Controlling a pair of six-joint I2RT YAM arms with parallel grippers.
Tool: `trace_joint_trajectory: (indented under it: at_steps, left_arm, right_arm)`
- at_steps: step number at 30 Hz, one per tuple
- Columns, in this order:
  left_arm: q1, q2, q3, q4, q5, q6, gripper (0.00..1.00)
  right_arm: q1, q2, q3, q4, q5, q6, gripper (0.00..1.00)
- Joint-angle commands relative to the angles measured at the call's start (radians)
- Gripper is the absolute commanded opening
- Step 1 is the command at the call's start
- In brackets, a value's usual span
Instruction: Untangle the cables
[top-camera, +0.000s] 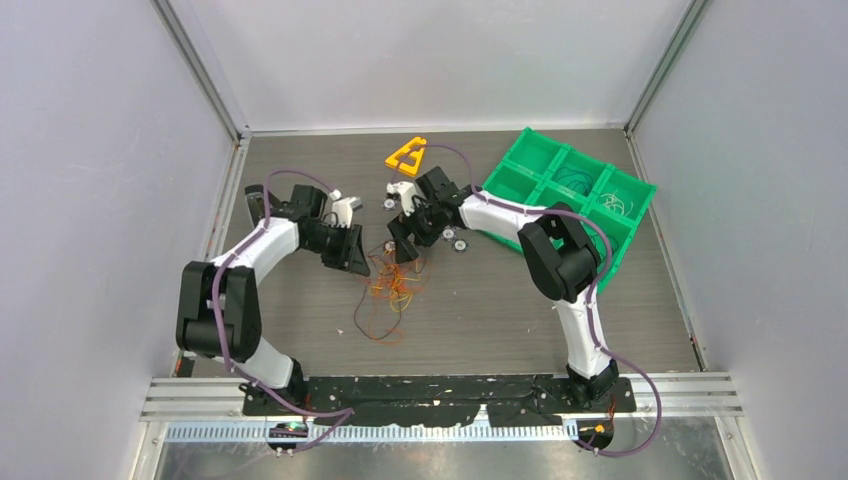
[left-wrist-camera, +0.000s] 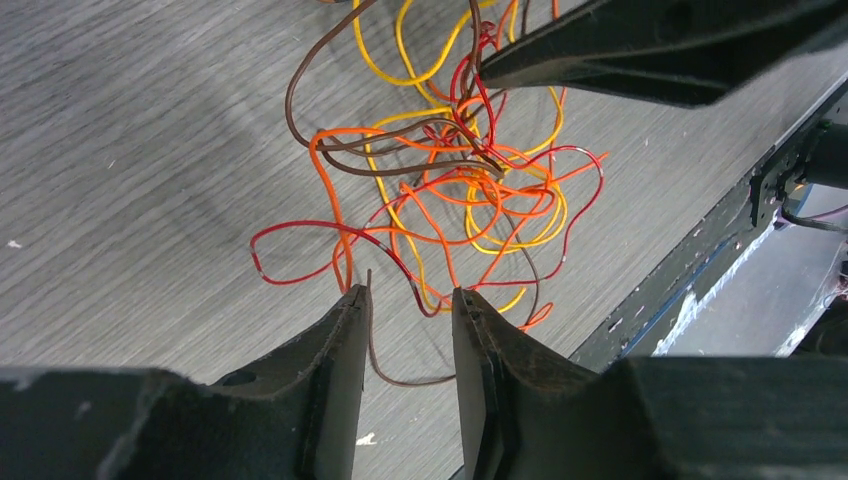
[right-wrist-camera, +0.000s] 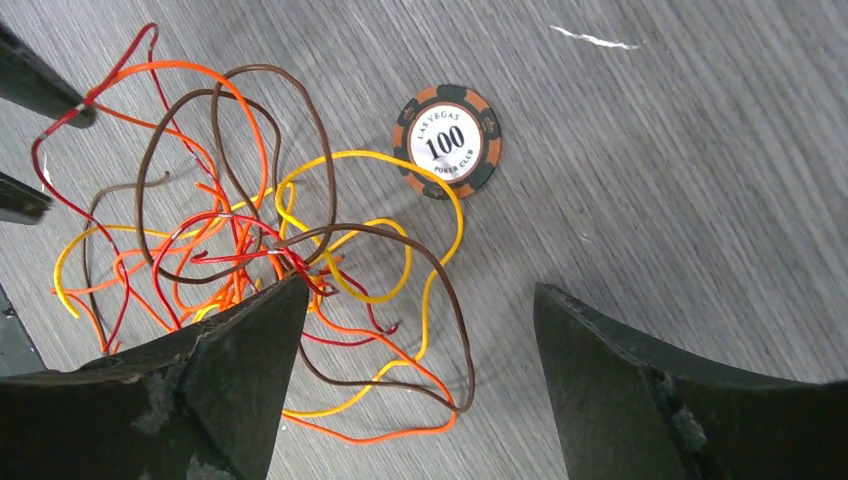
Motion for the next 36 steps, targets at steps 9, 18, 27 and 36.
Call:
trace_joint_trajectory:
  at_steps: [9,18,27,36]
  left_arm:
    - [-0.011,0.048,0.007,0.124,0.109,-0.087,0.22]
    - [-0.005,-0.291,0.175,-0.116,0.269,0.023,0.0]
    - [0.042,-0.539,0.508,-0.069,0.245,-0.161,0.0]
    - [0.096,-0.472,0.907,0.182,0.201,-0.366,0.0]
  right_arm:
    - [0.033,0.015,-0.013,0.046,0.102,0.01,0.72]
    - [0.037,-0.019,-0.07,0.034,0.174,-0.01,0.7]
    - [0.036,-0.054,-0.126,0.032,0.195,-0.044,0.7]
    - [0.035,-0.084,-0.18,0.035,0.203,-0.076,0.7]
